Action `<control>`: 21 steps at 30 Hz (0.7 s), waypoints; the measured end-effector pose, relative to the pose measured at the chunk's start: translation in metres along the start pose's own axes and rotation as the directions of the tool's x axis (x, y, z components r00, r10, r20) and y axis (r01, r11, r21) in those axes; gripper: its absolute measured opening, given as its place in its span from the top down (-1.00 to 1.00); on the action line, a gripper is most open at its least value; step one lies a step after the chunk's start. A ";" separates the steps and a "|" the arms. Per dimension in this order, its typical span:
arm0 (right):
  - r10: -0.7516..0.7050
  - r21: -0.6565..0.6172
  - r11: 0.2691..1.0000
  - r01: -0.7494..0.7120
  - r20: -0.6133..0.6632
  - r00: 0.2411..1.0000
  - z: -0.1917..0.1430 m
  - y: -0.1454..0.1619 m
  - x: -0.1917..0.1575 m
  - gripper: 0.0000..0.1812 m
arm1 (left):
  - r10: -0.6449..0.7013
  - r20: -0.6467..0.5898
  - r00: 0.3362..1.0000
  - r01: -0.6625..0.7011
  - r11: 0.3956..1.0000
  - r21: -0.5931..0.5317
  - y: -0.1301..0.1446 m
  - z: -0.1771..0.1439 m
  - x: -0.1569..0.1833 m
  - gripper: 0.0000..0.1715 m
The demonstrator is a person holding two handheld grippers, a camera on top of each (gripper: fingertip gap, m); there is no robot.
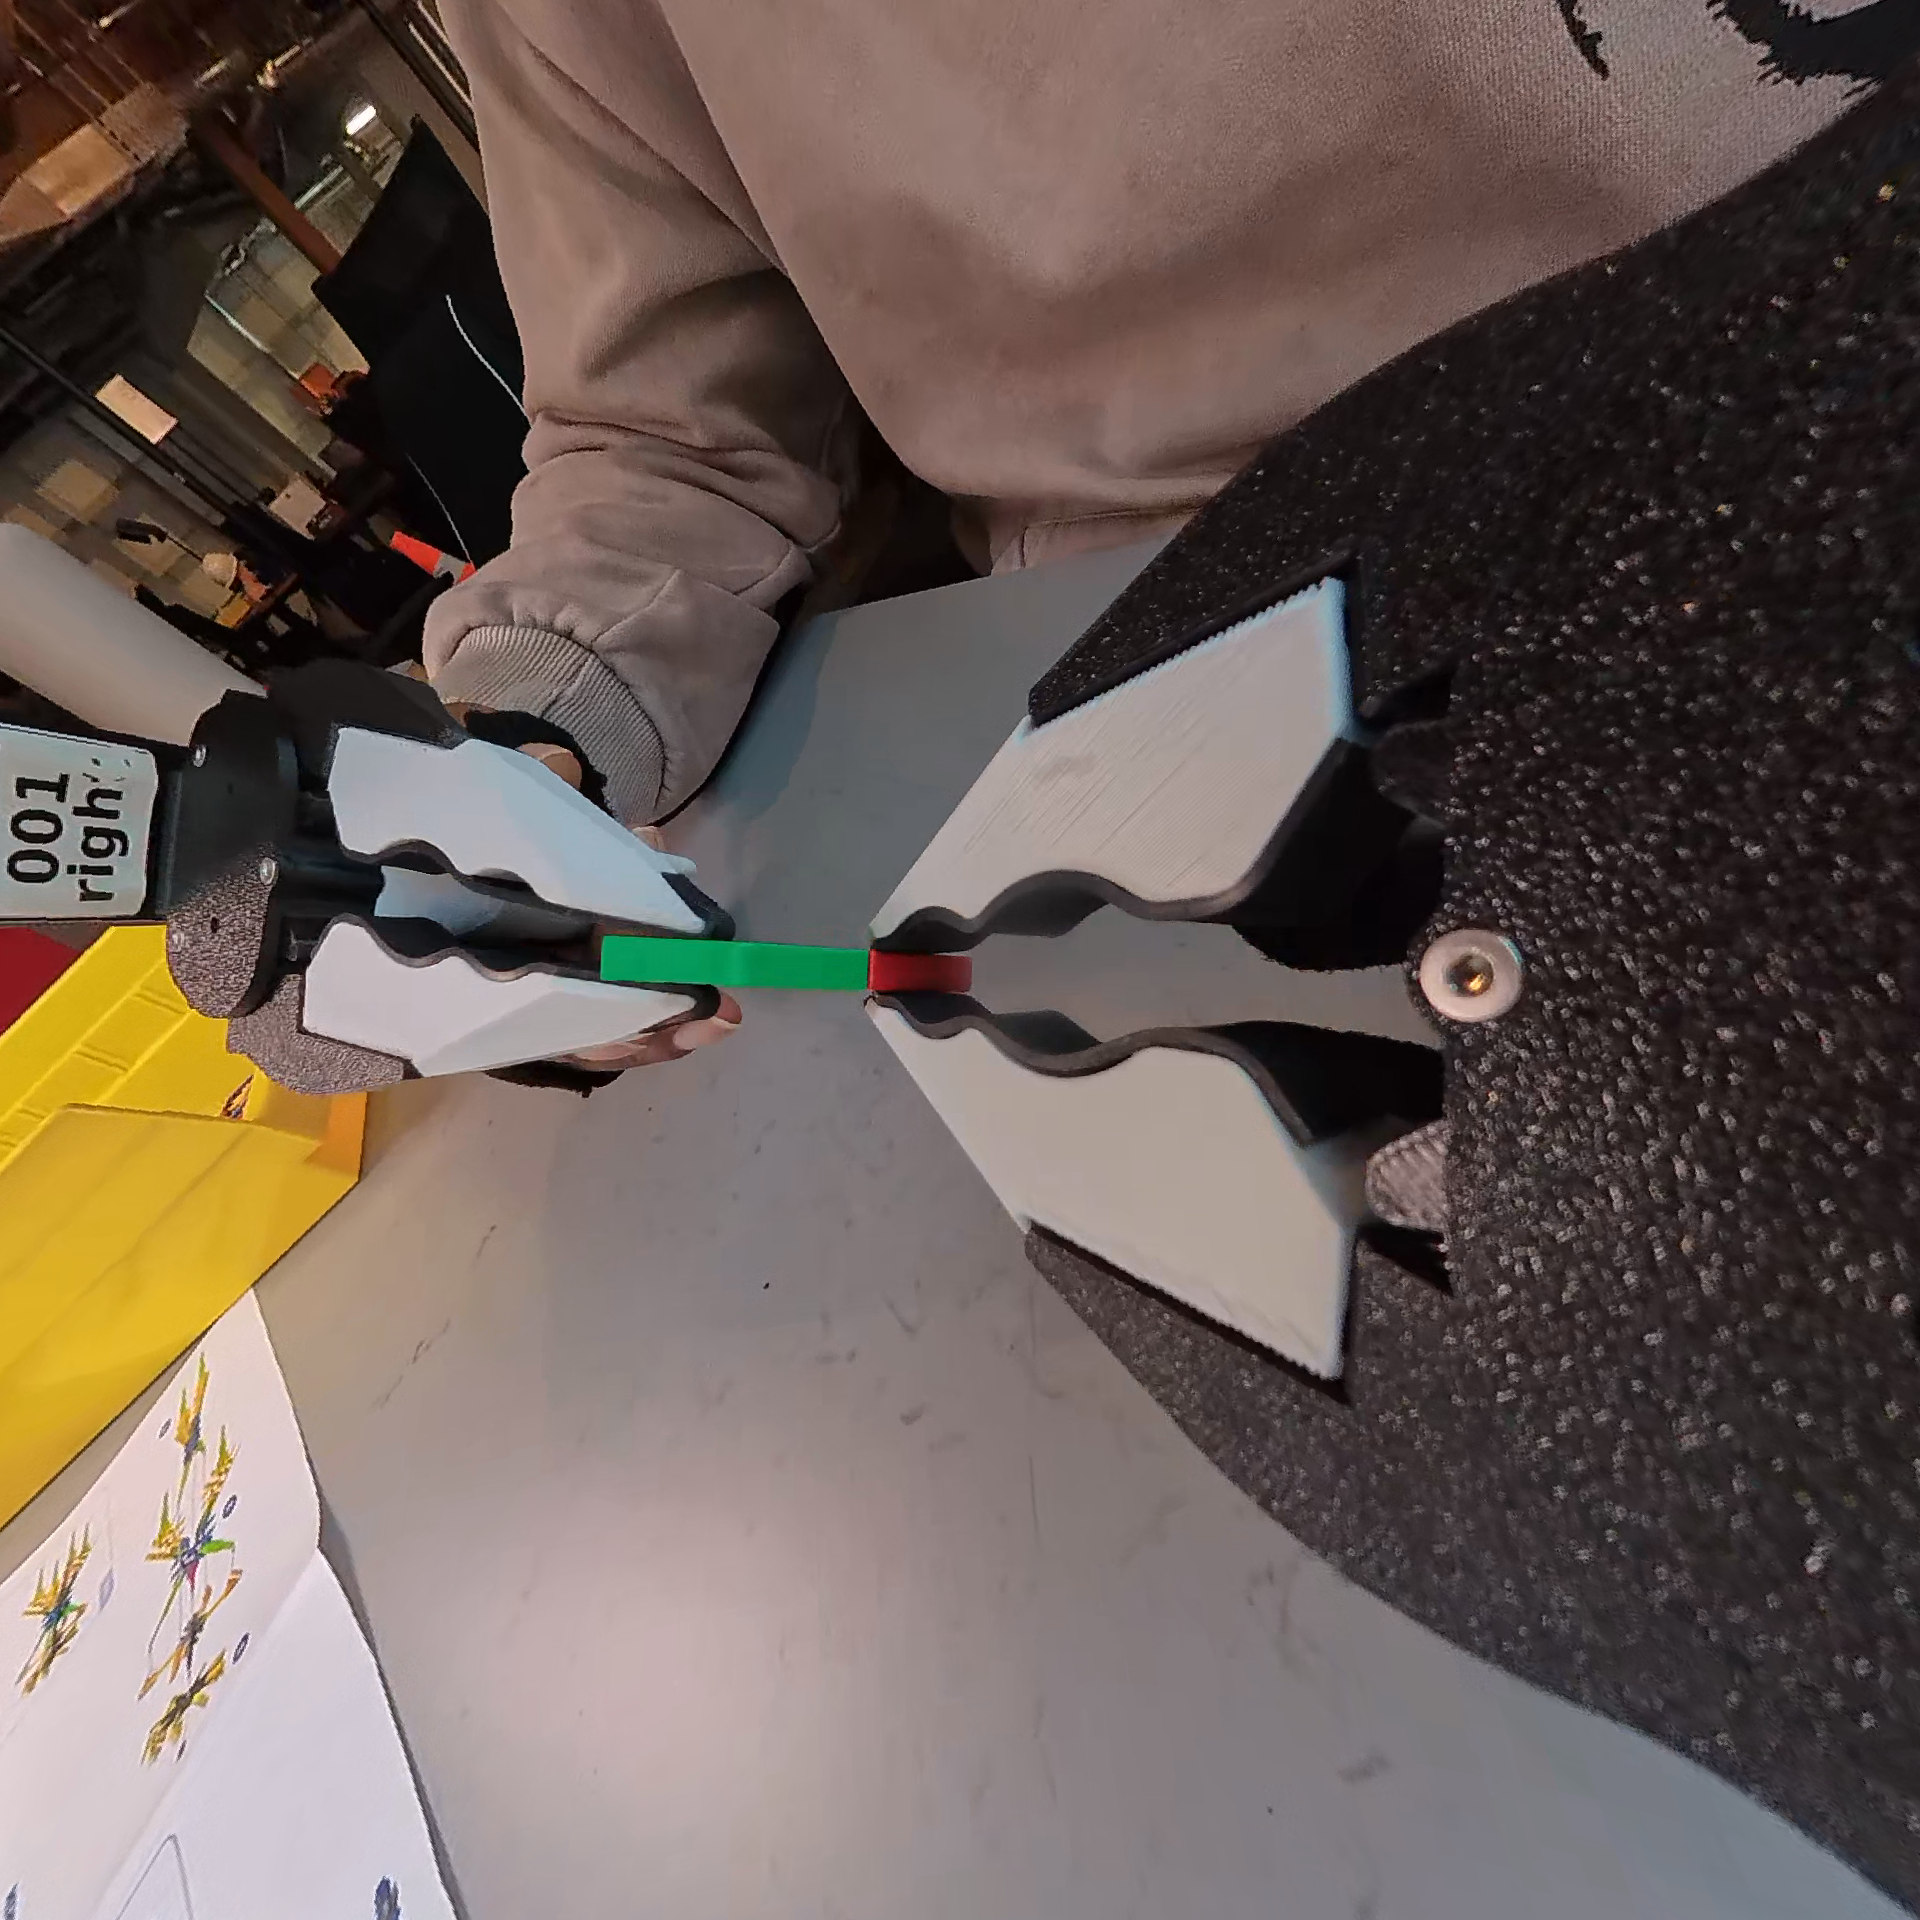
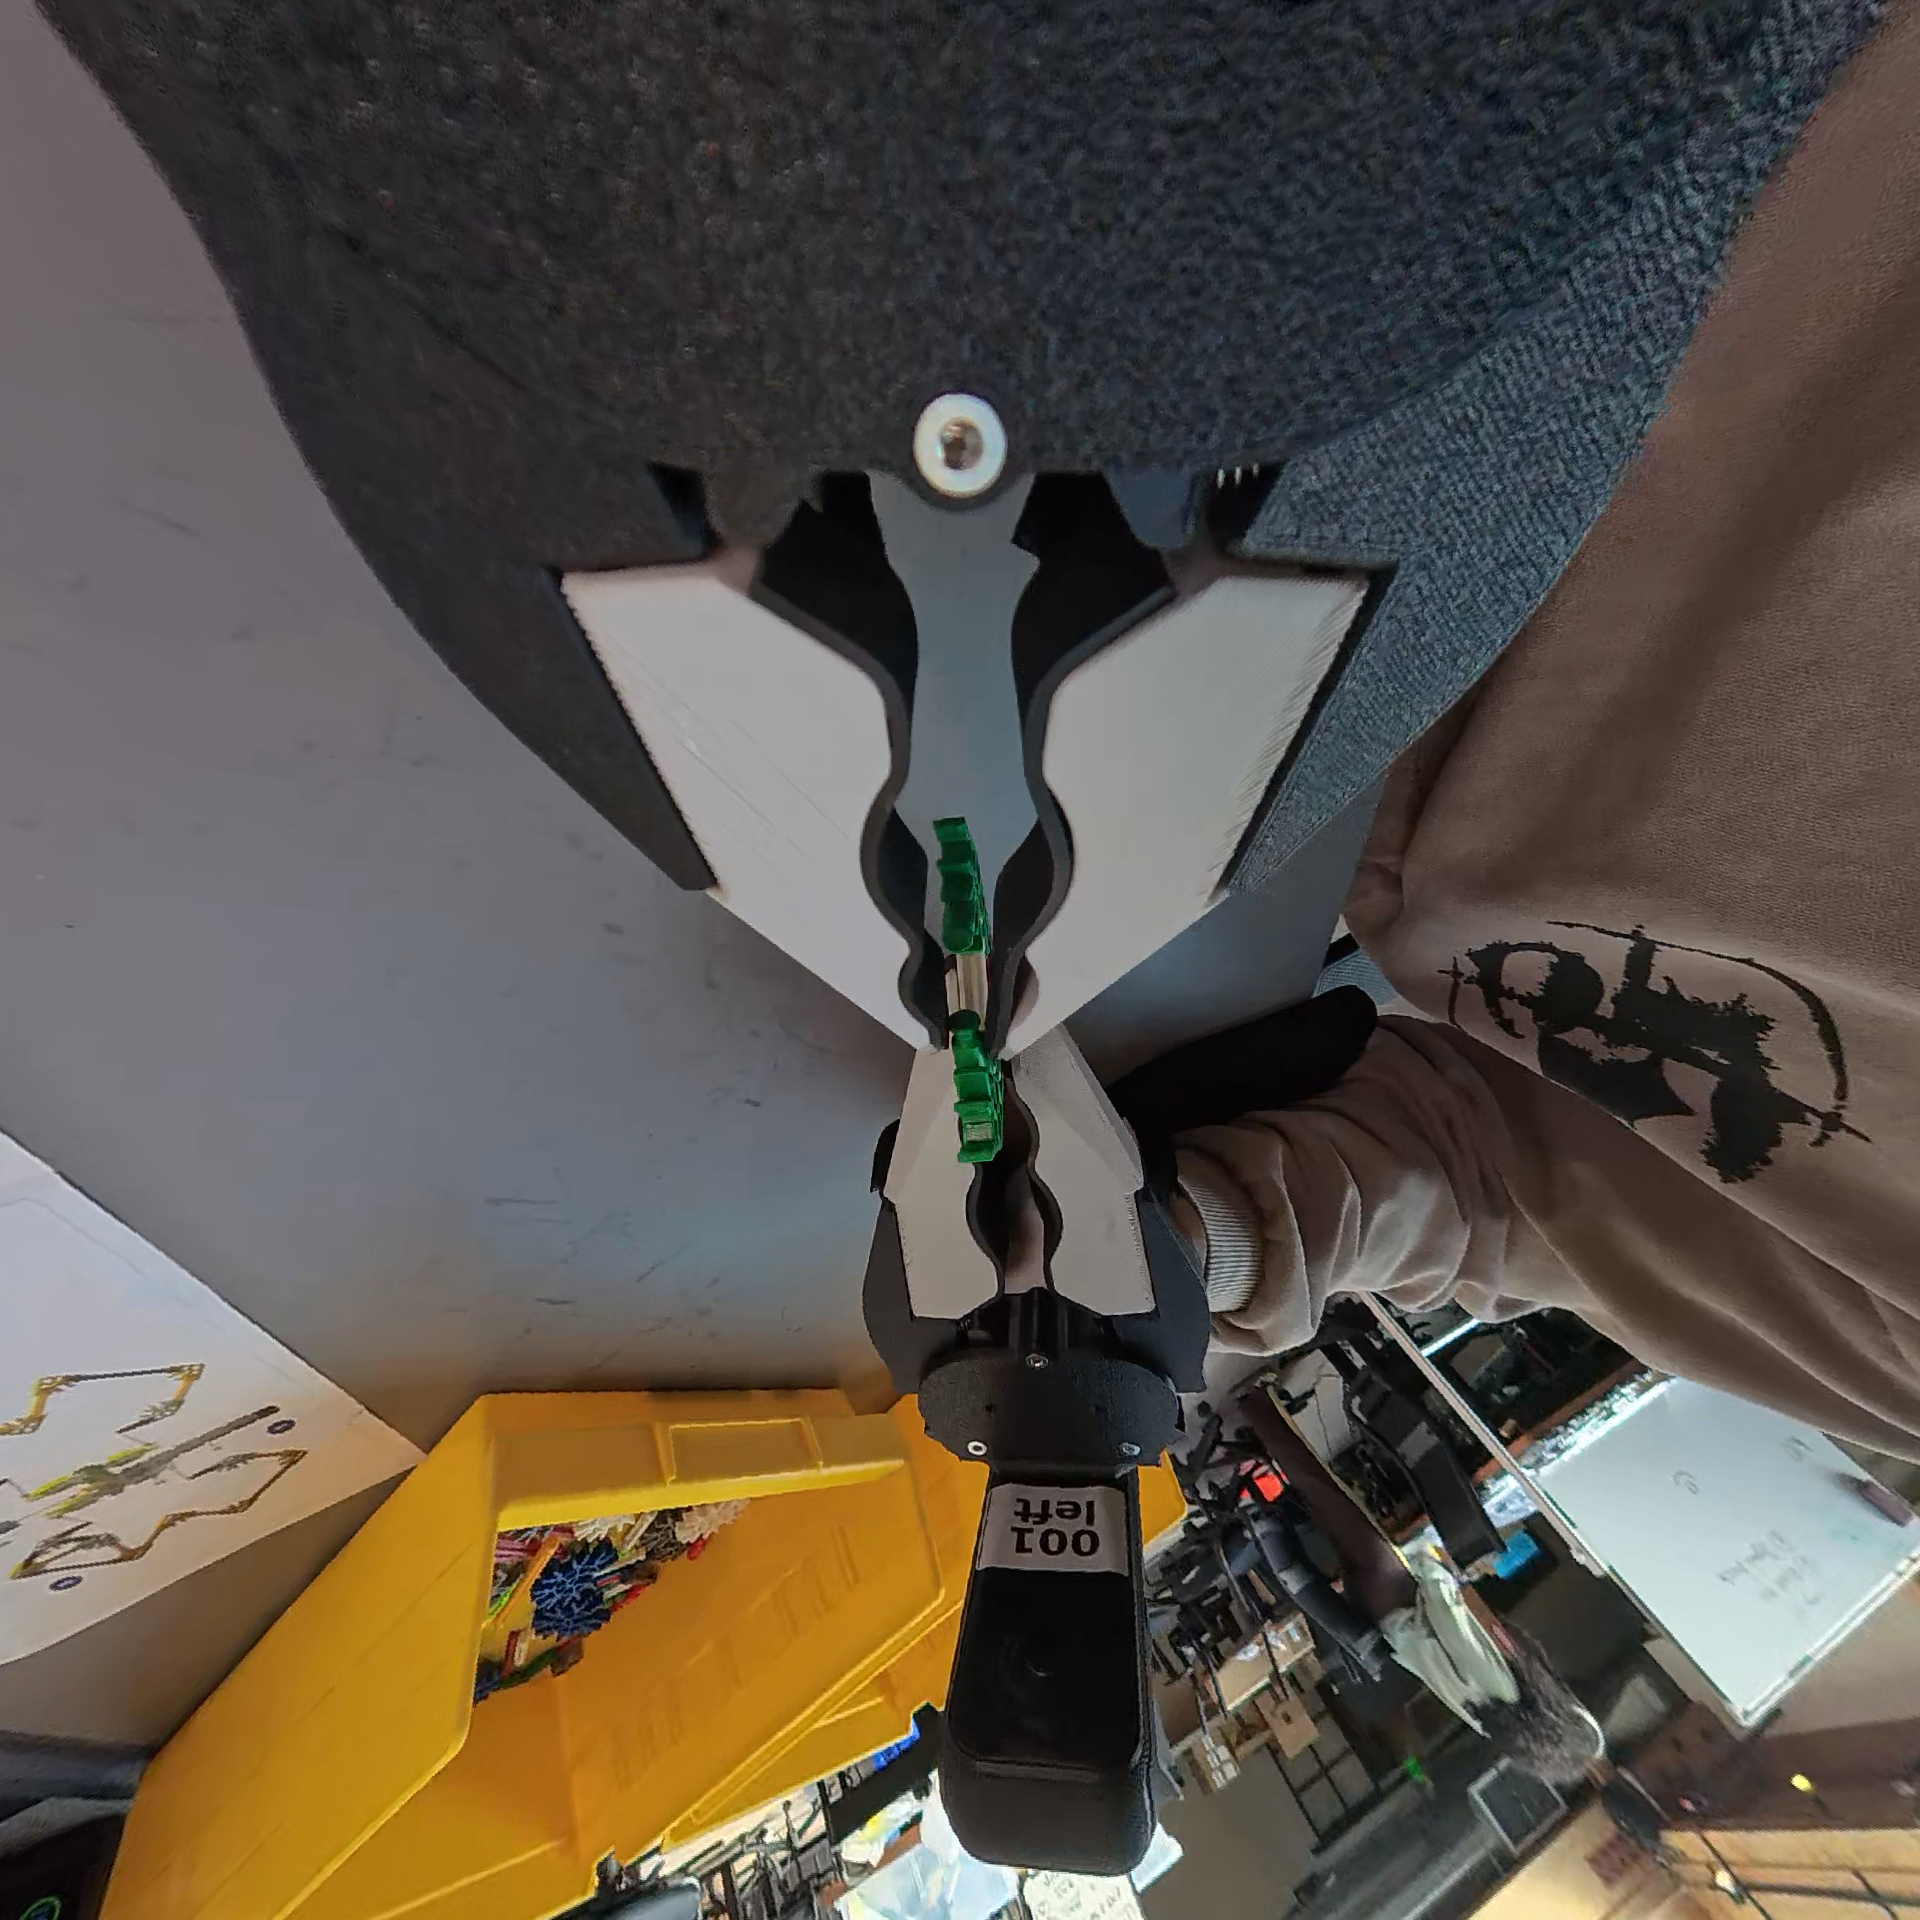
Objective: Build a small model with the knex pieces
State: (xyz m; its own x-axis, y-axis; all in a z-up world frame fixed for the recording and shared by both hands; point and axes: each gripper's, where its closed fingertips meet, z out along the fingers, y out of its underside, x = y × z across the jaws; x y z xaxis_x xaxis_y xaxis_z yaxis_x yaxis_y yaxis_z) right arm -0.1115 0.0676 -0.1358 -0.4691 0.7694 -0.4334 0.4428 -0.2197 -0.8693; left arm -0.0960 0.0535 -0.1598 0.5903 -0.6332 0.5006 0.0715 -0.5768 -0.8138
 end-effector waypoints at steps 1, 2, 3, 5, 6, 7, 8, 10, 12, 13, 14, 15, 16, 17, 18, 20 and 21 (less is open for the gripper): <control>-0.001 -0.002 1.000 0.001 0.000 1.000 0.000 0.000 0.000 0.94 | 0.005 0.004 1.000 -0.005 1.000 -0.005 0.001 0.000 0.000 0.95; 0.001 -0.003 1.000 -0.001 0.003 1.000 0.001 0.001 -0.001 0.94 | 0.012 0.009 1.000 -0.012 1.000 -0.008 0.001 0.000 0.000 0.95; 0.002 -0.001 1.000 -0.002 0.003 1.000 0.001 0.000 0.000 0.95 | 0.025 0.015 1.000 -0.024 1.000 -0.007 0.001 0.000 0.000 0.95; 0.009 -0.001 1.000 -0.009 0.005 1.000 0.000 0.000 0.000 0.95 | 0.060 0.031 0.998 -0.060 0.998 0.009 -0.003 -0.002 0.000 0.91; 0.009 -0.006 1.000 -0.009 0.001 1.000 0.000 0.001 0.001 0.96 | 0.077 0.037 0.996 -0.078 0.996 0.031 -0.007 -0.005 0.001 0.87; 0.001 -0.019 1.000 -0.001 -0.010 1.000 0.000 0.003 0.003 0.96 | 0.090 0.042 0.995 -0.092 0.994 0.060 -0.012 -0.007 0.001 0.78; -0.009 -0.031 0.999 0.008 -0.010 1.000 0.000 0.005 0.003 0.96 | 0.098 0.047 0.994 -0.101 0.991 0.082 -0.017 -0.010 0.002 0.73; -0.008 -0.029 1.000 0.008 0.014 1.000 0.002 0.006 0.000 0.95 | 0.102 0.057 0.993 -0.106 0.991 0.079 -0.018 -0.010 0.001 0.81; -0.019 -0.034 0.999 0.019 0.013 1.000 0.003 0.007 -0.001 0.95 | 0.112 0.075 0.991 -0.117 0.991 0.067 -0.016 -0.009 -0.001 0.93; -0.026 -0.037 0.999 0.026 -0.001 1.000 0.003 0.007 0.001 0.95 | 0.112 0.086 0.990 -0.118 0.991 0.065 -0.016 -0.009 -0.002 0.94; -0.035 -0.029 0.999 0.034 -0.026 0.999 0.003 0.005 0.004 0.94 | 0.107 0.102 0.989 -0.115 0.991 0.071 -0.017 -0.009 -0.004 0.94; -0.050 -0.017 0.999 0.049 -0.058 0.997 0.003 0.002 0.007 0.94 | 0.099 0.121 0.988 -0.109 0.991 0.081 -0.018 -0.009 -0.007 0.95; -0.069 -0.011 0.998 0.069 -0.098 0.993 0.003 0.000 0.011 0.94 | 0.094 0.148 0.985 -0.107 0.990 0.089 -0.020 -0.008 -0.010 0.95; -0.106 -0.013 0.994 0.106 -0.149 0.983 0.002 -0.002 0.015 0.94 | 0.098 0.188 0.977 -0.116 0.989 0.090 -0.021 -0.007 -0.014 0.95; -0.154 -0.031 0.988 0.151 -0.203 0.967 0.002 -0.002 0.019 0.94 | 0.112 0.236 0.965 -0.135 0.988 0.081 -0.021 -0.006 -0.019 0.95; -0.257 -0.070 0.966 0.247 -0.303 0.918 0.002 -0.004 0.026 0.94 | 0.145 0.329 0.933 -0.175 0.982 0.065 -0.022 -0.006 -0.027 0.95; -0.291 -0.077 0.956 0.282 -0.342 0.894 0.002 -0.007 0.027 0.94 | 0.149 0.362 0.920 -0.186 0.980 0.071 -0.025 -0.006 -0.030 0.94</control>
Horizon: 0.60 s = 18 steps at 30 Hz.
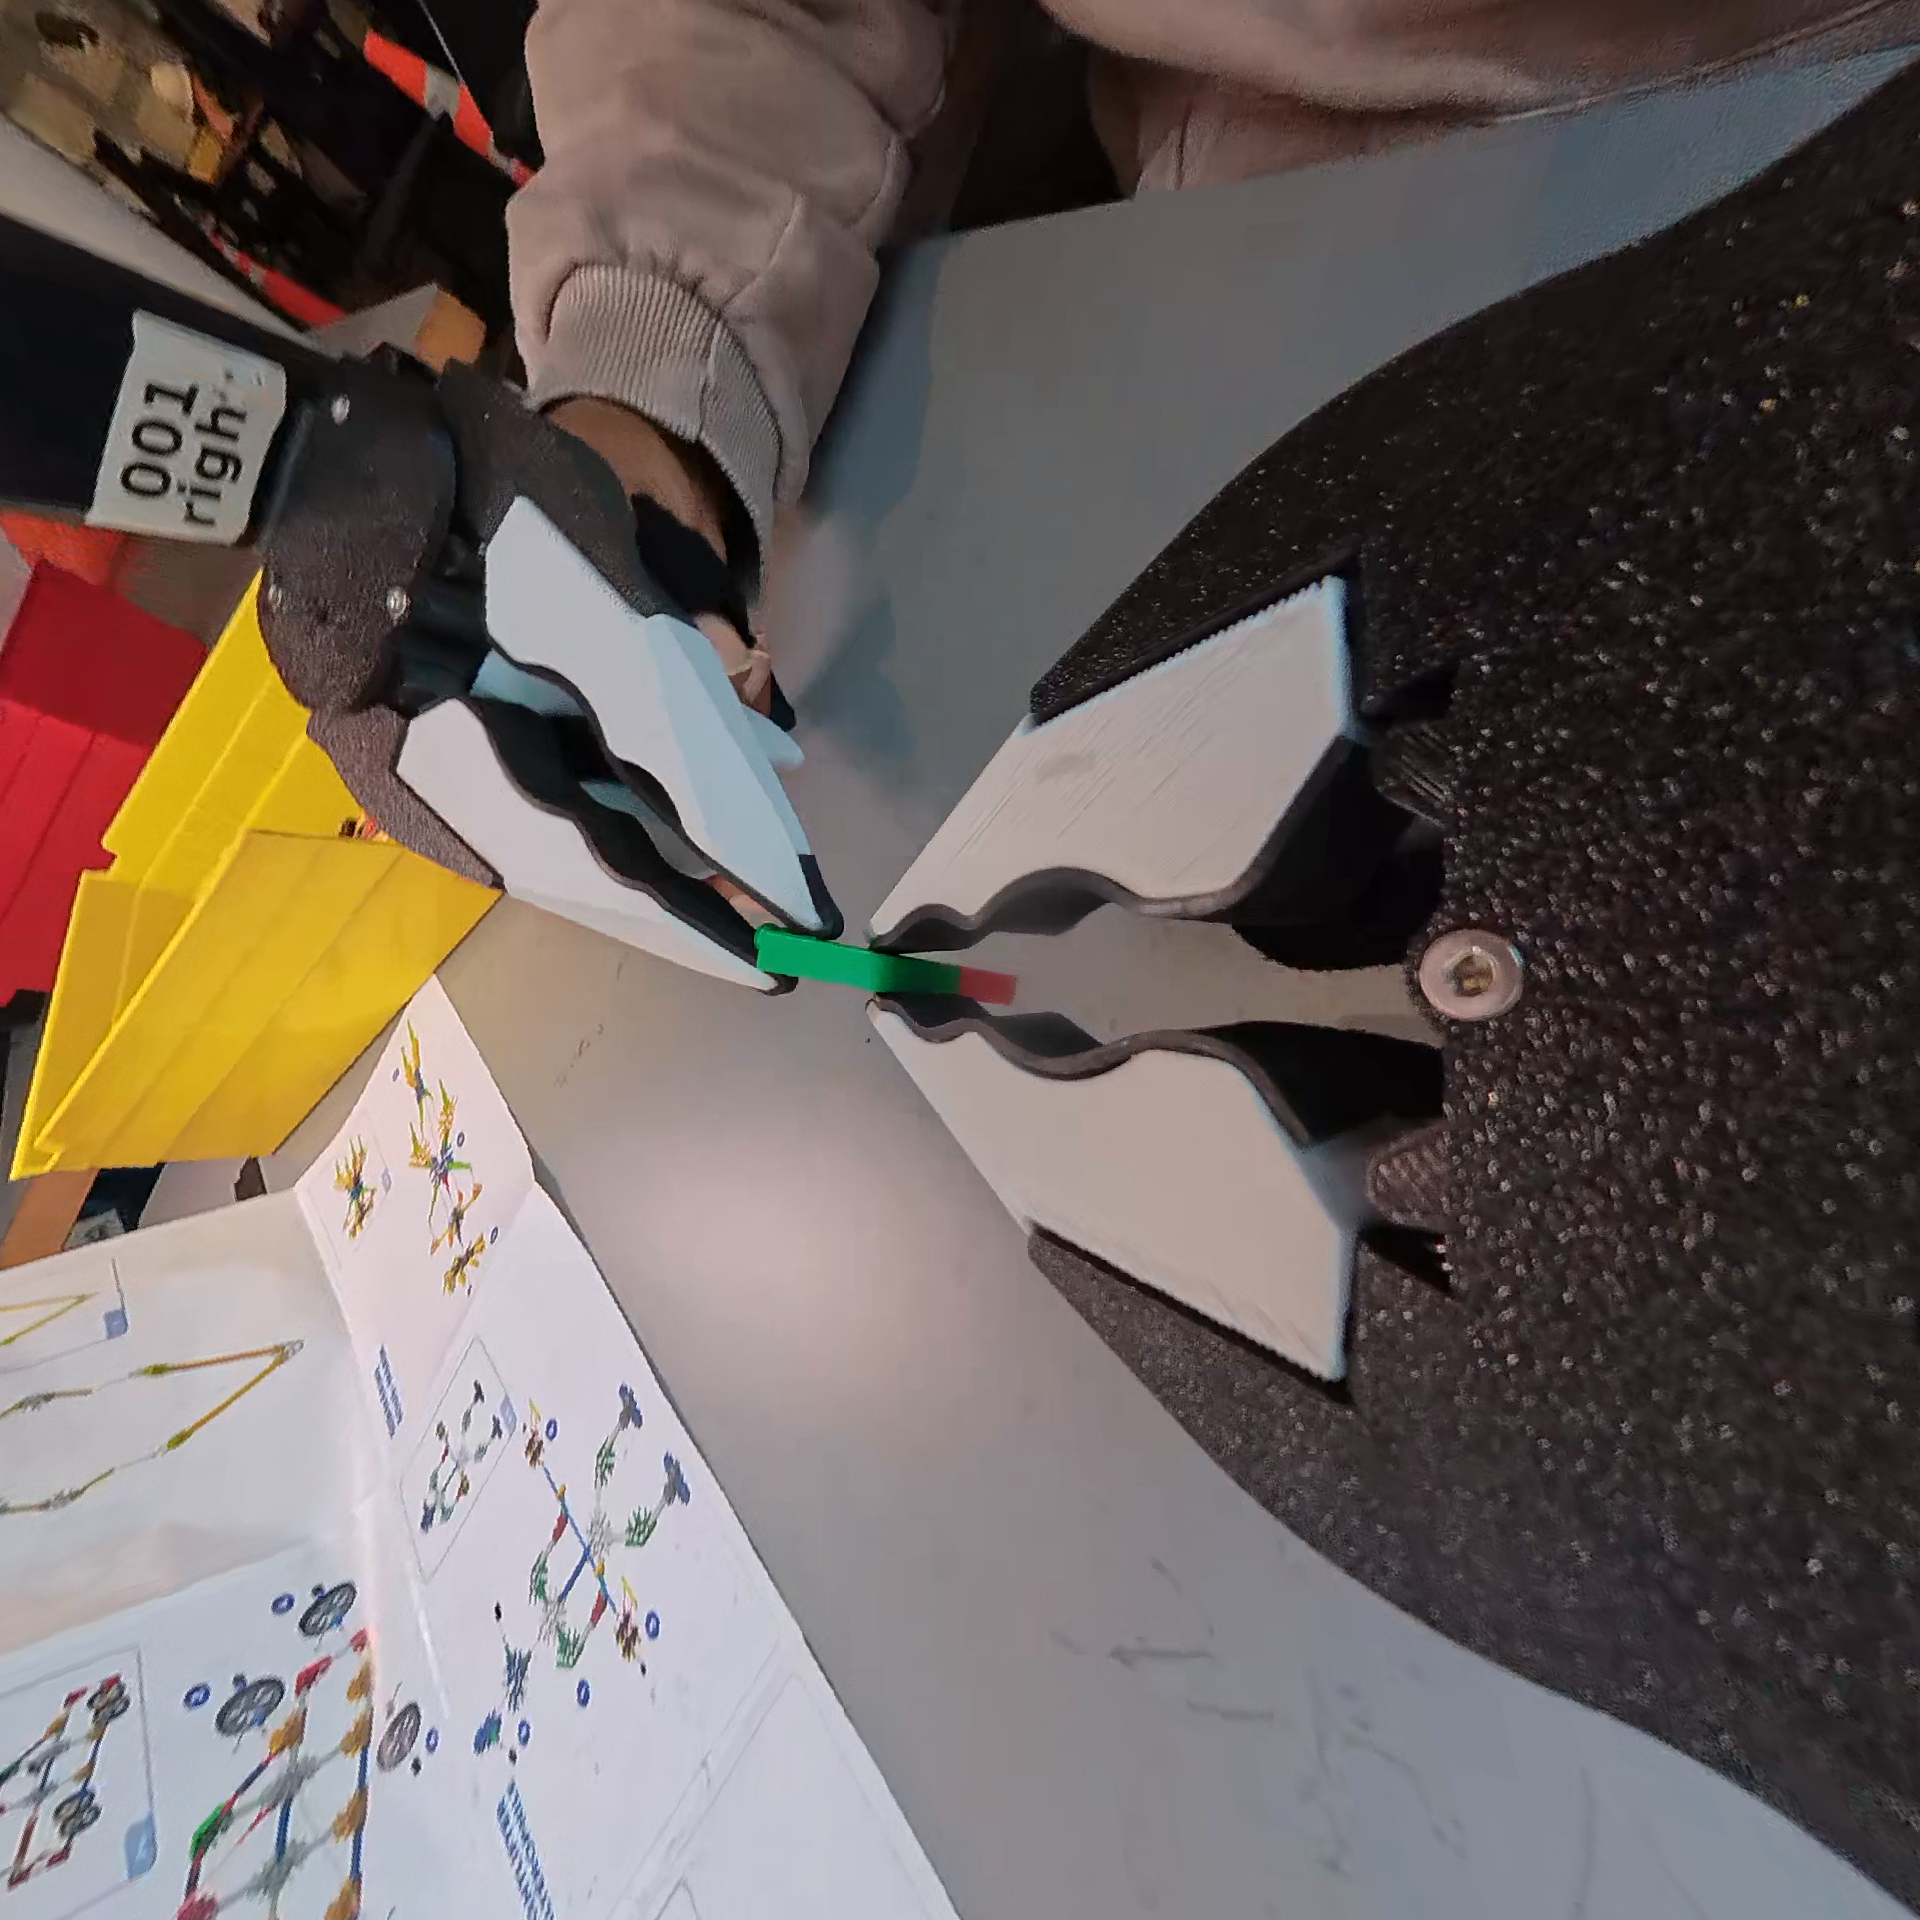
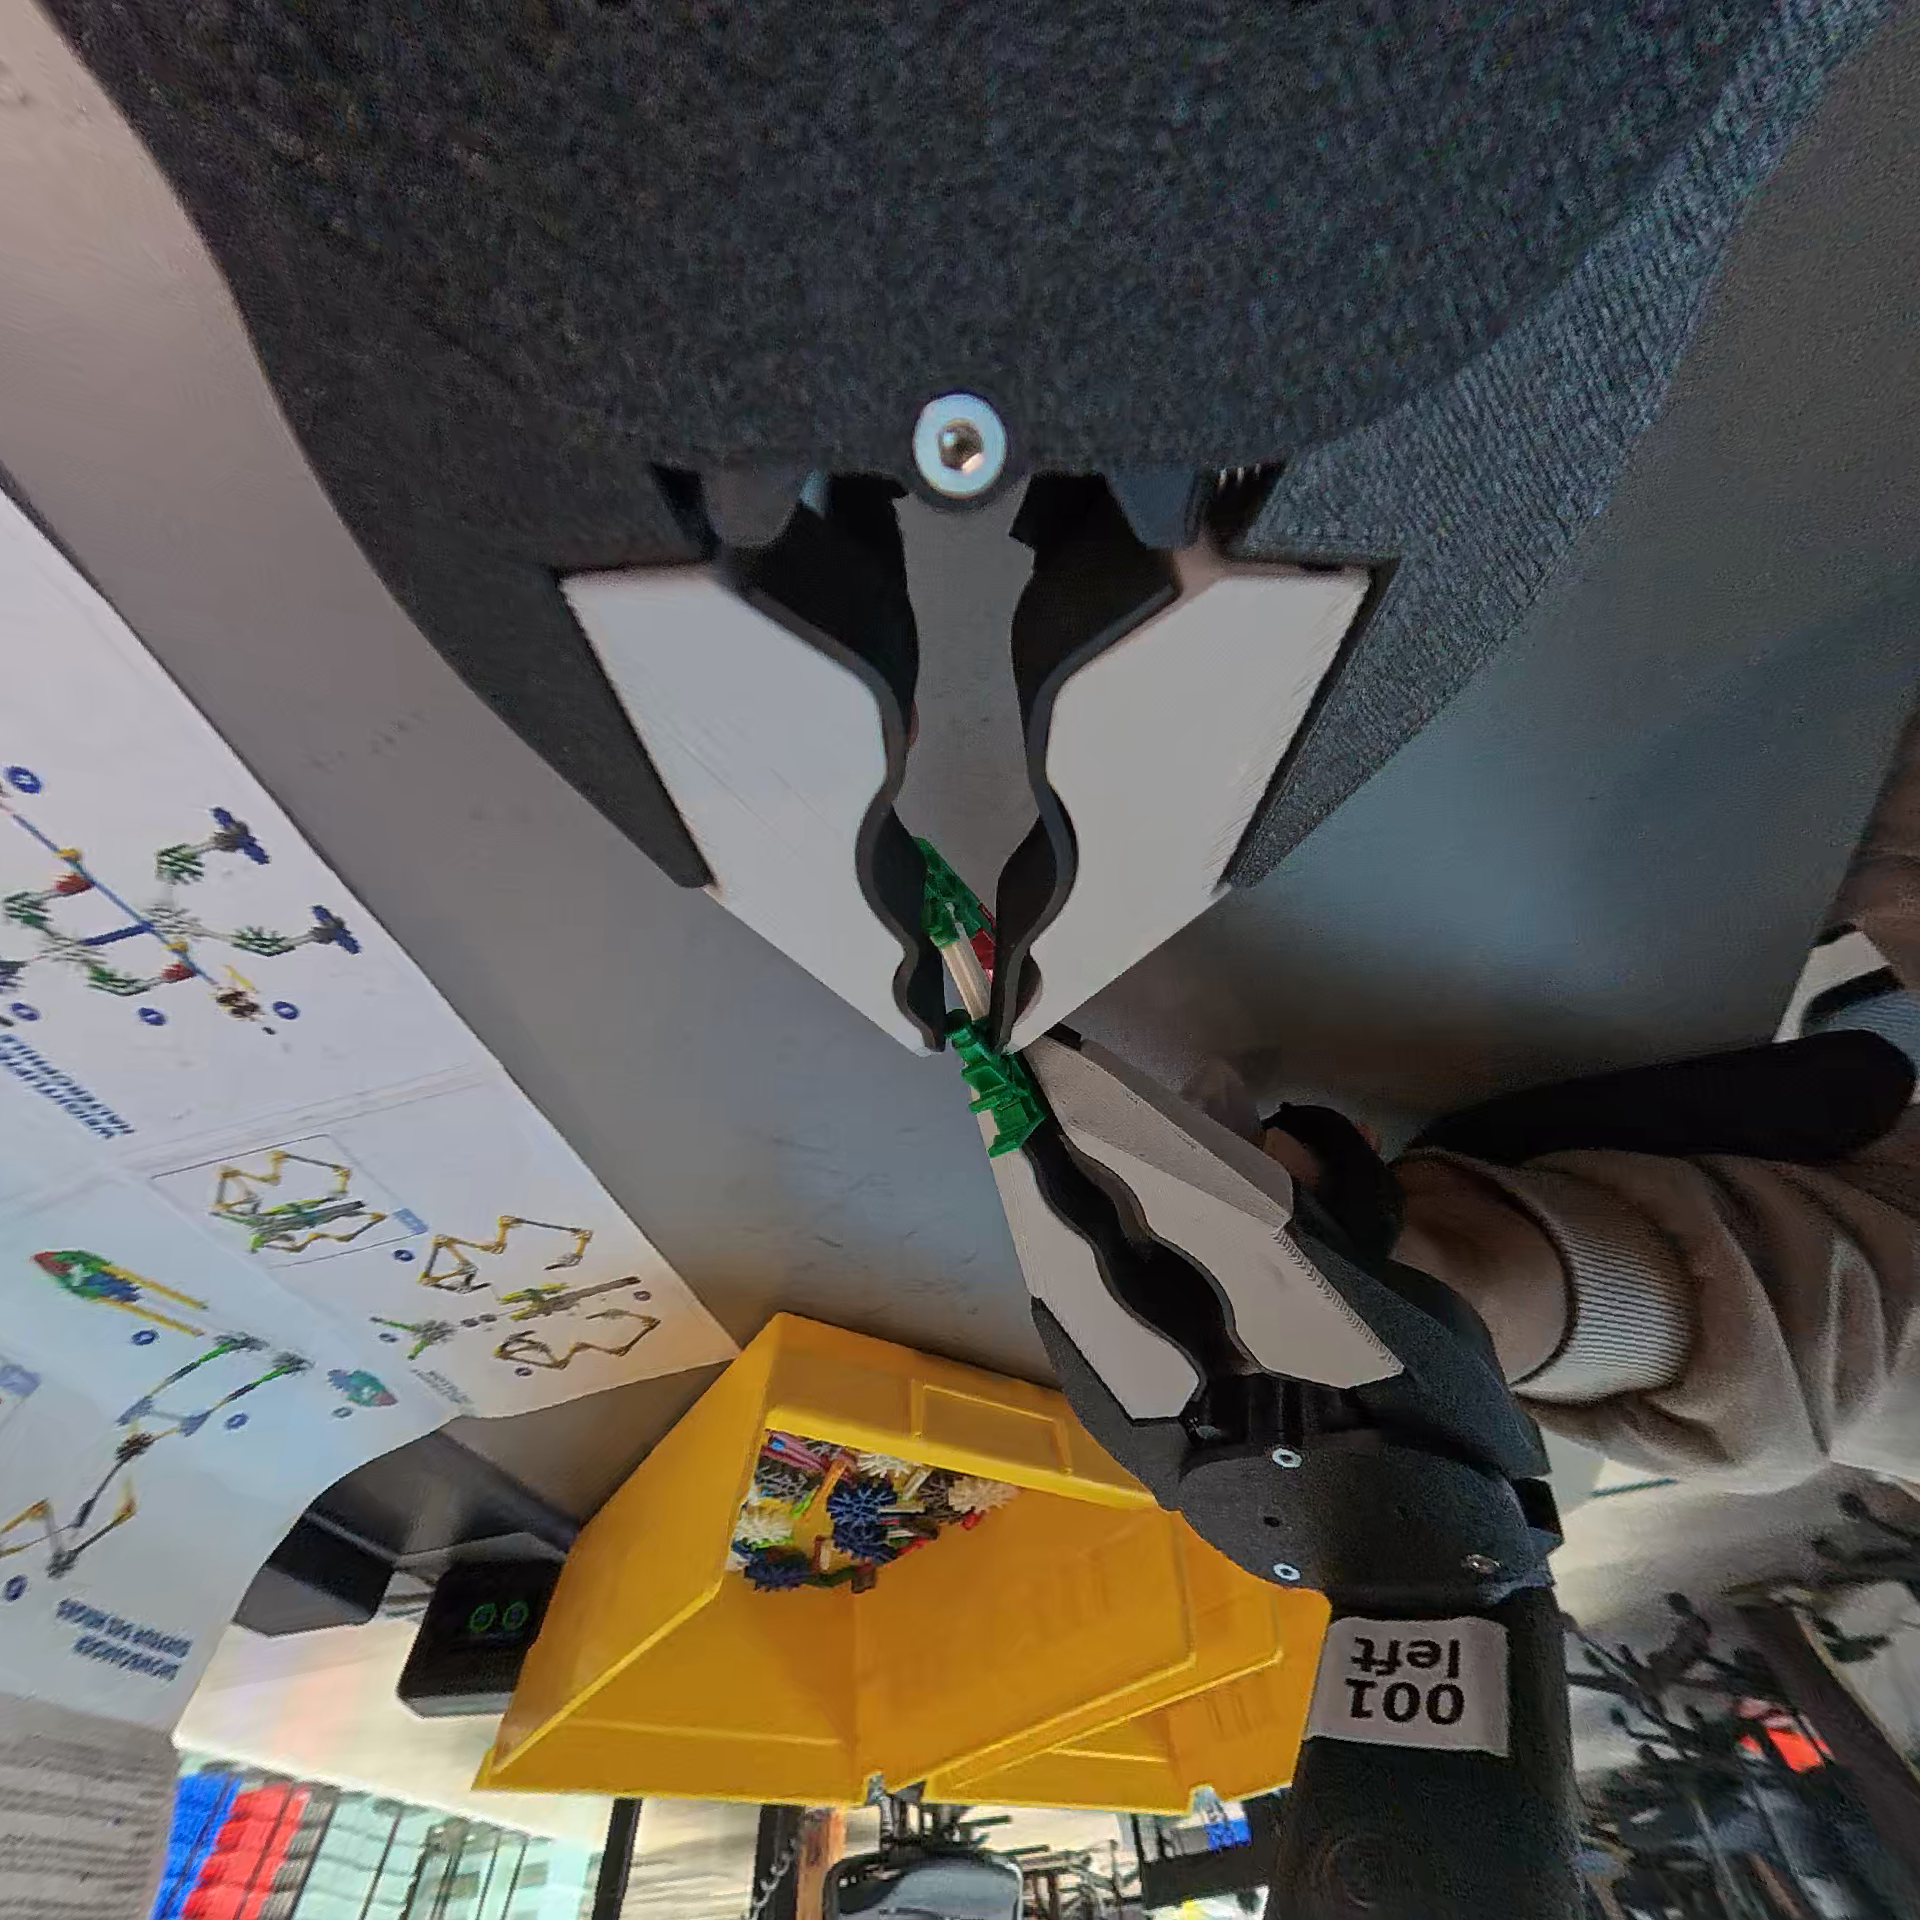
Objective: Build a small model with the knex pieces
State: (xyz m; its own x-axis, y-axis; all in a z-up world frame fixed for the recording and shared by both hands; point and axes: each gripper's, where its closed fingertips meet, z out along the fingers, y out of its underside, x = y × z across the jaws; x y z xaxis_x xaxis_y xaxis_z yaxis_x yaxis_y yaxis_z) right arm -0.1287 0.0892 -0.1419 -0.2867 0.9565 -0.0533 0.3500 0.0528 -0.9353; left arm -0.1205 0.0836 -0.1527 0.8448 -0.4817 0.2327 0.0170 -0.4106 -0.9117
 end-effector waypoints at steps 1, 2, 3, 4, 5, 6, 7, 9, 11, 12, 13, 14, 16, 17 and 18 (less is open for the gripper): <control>-0.037 0.006 0.999 0.037 -0.045 0.998 0.000 -0.003 0.003 0.94 | 0.003 0.028 1.000 -0.003 1.000 0.012 -0.003 0.000 -0.003 0.94; -0.089 0.003 0.996 0.090 -0.097 0.991 -0.001 -0.005 0.006 0.94 | 0.004 0.055 0.998 -0.005 1.000 0.021 -0.006 0.001 -0.005 0.94; -0.161 -0.012 0.987 0.161 -0.156 0.975 -0.001 -0.007 0.008 0.94 | 0.005 0.079 0.997 -0.007 1.000 0.028 -0.008 0.002 -0.008 0.93; -0.239 -0.038 0.971 0.237 -0.210 0.948 -0.001 -0.008 0.010 0.93 | 0.001 0.097 0.995 -0.005 0.999 0.033 -0.009 0.003 -0.010 0.93; -0.304 -0.063 0.952 0.299 -0.256 0.917 -0.001 -0.009 0.011 0.94 | -0.011 0.106 0.994 0.007 0.999 0.039 -0.010 0.004 -0.011 0.93; -0.348 -0.082 0.937 0.339 -0.291 0.891 -0.002 -0.009 0.012 0.94 | -0.028 0.110 0.993 0.023 0.999 0.047 -0.011 0.005 -0.012 0.93; -0.385 -0.102 0.922 0.373 -0.320 0.866 -0.002 -0.009 0.012 0.94 | -0.045 0.115 0.992 0.039 0.998 0.053 -0.012 0.005 -0.013 0.93; -0.452 -0.143 0.891 0.431 -0.366 0.814 -0.003 -0.009 0.013 0.94 | -0.071 0.127 0.989 0.064 0.996 0.060 -0.012 0.006 -0.014 0.93; -0.499 -0.182 0.865 0.467 -0.402 0.768 -0.002 -0.008 0.015 0.94 | -0.108 0.137 0.985 0.099 0.993 0.071 -0.012 0.007 -0.016 0.93; -0.524 -0.202 0.850 0.486 -0.416 0.744 -0.001 -0.008 0.015 0.94 | -0.126 0.141 0.982 0.116 0.990 0.076 -0.011 0.007 -0.017 0.93; -0.546 -0.218 0.836 0.504 -0.430 0.719 -0.001 -0.008 0.015 0.94 | -0.144 0.143 0.979 0.133 0.988 0.083 -0.011 0.007 -0.018 0.93; -0.574 -0.236 0.816 0.528 -0.442 0.689 -0.001 -0.009 0.016 0.94 | -0.164 0.143 0.976 0.152 0.984 0.093 -0.012 0.007 -0.019 0.93; -0.611 -0.267 0.788 0.555 -0.449 0.652 0.002 -0.009 0.018 0.94 | -0.210 0.146 0.967 0.194 0.975 0.112 -0.012 0.006 -0.022 0.92; -0.626 -0.284 0.776 0.563 -0.450 0.636 0.003 -0.008 0.019 0.95 | -0.230 0.152 0.961 0.214 0.970 0.119 -0.011 0.007 -0.024 0.92; -0.645 -0.309 0.761 0.571 -0.452 0.615 0.005 -0.006 0.021 0.95 | -0.258 0.156 0.953 0.240 0.962 0.127 -0.010 0.007 -0.027 0.92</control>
